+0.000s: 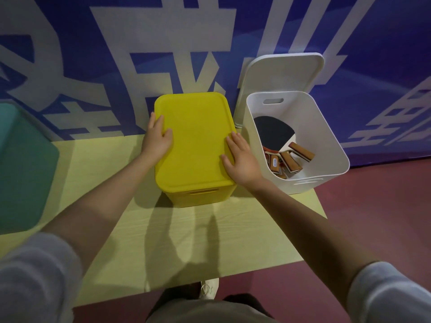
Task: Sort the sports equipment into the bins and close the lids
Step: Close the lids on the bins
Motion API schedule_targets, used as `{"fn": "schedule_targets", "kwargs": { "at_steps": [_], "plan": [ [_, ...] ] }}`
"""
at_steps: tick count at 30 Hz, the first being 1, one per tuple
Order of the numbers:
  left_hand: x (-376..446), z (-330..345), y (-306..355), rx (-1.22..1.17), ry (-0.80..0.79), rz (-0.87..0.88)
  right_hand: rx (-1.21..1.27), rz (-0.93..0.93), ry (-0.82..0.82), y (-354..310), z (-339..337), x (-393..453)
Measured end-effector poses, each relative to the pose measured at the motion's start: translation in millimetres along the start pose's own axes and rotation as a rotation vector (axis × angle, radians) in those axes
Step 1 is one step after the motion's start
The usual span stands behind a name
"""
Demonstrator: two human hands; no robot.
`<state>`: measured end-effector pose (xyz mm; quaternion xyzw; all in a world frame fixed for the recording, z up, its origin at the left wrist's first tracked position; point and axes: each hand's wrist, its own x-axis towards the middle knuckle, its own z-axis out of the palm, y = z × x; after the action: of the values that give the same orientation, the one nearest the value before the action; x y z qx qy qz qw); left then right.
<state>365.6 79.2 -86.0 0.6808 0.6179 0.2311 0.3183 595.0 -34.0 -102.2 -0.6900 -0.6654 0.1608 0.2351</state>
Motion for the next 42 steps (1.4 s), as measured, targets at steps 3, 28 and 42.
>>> {"fn": "schedule_targets", "kwargs": {
  "at_steps": [3,28,42],
  "plan": [
    [-47,5,-6,-0.004,0.005,0.029,-0.003,0.033,0.015,-2,-1,-3],
    [-52,13,63,0.001,0.020,0.320,-0.099,0.022,0.052,10,-58,26],
    [93,107,211,-0.102,0.063,0.103,0.154,0.112,0.274,156,-210,161]
  ]
}}
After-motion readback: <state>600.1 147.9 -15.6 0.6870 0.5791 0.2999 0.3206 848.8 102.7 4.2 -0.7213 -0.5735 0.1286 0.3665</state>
